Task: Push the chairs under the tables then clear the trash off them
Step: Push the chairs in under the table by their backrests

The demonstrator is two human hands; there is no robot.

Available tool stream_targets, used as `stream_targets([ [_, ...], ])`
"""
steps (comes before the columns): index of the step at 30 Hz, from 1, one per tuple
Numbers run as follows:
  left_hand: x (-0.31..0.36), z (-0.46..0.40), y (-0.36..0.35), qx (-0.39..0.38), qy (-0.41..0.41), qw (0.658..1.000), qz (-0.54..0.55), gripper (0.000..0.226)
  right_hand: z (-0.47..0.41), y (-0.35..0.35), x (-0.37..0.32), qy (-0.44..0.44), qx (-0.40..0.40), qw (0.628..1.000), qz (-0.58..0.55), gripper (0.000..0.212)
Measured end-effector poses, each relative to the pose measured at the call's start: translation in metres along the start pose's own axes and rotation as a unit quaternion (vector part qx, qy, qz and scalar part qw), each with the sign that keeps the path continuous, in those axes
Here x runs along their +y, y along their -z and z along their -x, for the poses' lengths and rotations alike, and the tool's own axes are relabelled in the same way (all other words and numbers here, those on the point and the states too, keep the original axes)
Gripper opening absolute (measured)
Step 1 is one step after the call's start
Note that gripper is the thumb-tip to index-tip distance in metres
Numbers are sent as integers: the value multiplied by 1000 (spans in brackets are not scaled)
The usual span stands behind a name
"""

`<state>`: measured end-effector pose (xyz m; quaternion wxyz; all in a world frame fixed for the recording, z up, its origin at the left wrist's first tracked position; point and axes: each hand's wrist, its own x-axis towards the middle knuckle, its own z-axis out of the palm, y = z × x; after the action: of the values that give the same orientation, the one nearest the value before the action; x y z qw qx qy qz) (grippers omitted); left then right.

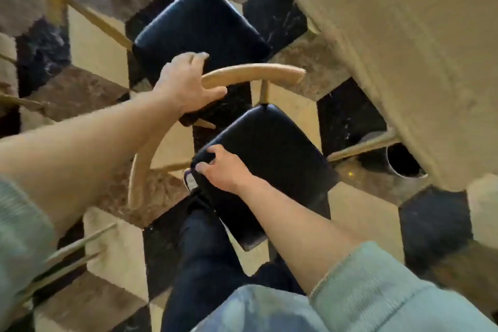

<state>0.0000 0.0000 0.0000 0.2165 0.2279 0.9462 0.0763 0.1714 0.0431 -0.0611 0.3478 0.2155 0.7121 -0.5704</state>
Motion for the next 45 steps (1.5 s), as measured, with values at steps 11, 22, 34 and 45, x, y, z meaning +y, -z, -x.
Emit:
stream_targets([
  [11,28,-109,-63,-149,-213,965,-36,30,-100,-146,-48,-106,-40,949,-295,92],
  [22,-18,-107,-51,-178,-166,969,49,22,-95,-213,-68,-121,127,904,-390,27],
  [34,-64,-79,-35,-134,-39,979,149,37,-36,-196,-23,-147,49,968,-197,23],
  [45,-85,4,-67,-41,178,939,291,26,45,-121,79,-132,-63,985,90,22],
])
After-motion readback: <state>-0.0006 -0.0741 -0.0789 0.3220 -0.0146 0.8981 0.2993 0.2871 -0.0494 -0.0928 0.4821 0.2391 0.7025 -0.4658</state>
